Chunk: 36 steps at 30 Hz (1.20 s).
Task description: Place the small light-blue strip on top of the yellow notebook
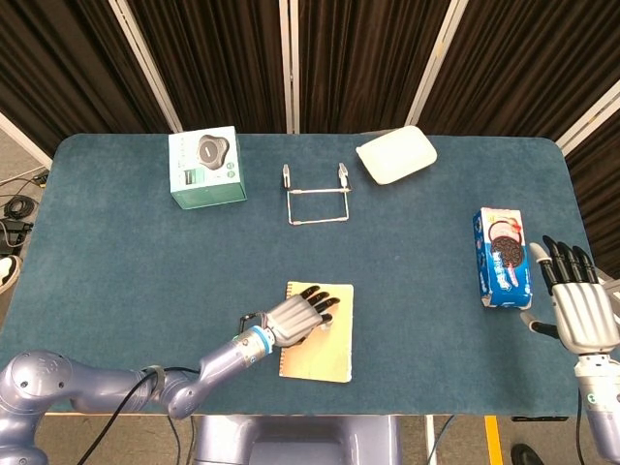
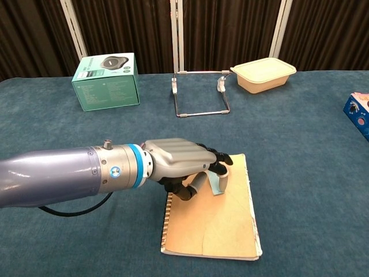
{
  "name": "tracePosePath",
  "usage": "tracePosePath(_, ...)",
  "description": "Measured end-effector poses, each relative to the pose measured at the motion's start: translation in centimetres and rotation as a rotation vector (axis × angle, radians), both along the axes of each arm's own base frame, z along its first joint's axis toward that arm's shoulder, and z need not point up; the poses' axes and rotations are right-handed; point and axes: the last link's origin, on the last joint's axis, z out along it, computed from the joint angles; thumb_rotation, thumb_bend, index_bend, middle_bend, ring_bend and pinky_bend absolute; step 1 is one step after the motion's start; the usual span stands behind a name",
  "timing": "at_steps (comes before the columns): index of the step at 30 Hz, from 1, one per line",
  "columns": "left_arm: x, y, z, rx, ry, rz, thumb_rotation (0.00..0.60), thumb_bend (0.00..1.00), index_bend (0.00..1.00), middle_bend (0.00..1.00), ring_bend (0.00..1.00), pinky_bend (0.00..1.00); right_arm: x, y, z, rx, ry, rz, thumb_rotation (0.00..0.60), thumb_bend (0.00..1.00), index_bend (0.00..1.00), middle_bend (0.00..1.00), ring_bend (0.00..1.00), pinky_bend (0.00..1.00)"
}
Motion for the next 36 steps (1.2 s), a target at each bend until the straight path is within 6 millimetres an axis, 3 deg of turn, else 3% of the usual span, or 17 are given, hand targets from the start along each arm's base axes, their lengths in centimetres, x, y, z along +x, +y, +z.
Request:
tracePosePath(15,0.2,-0.1,0.3,0.014,-0.022,-0.008,0.600,1.00,0.28,0.00,0.00,0.00,0.0,0.0,0.3,-0.006,-0.011,0.002,0.600,0.00,0.00,0.00,0.00,0.00)
tracePosePath(27,-1.0,-0.6,-0.5,0.012,0.031,-0.027,0.600,1.00,0.28,0.00,0.00,0.00,0.0,0.0,0.3,-0.006,-0.014,0.004,0.600,0.00,0.00,0.00,0.00,0.00)
tracePosePath(36,-0.8,-0.4,0.4,0.029,-0.002,-0.030,0.600,1.00,0.28,0.00,0.00,0.00,0.0,0.0,0.4,-0.007,-0.018,0.005,0.600,0.00,0.00,0.00,0.00,0.00)
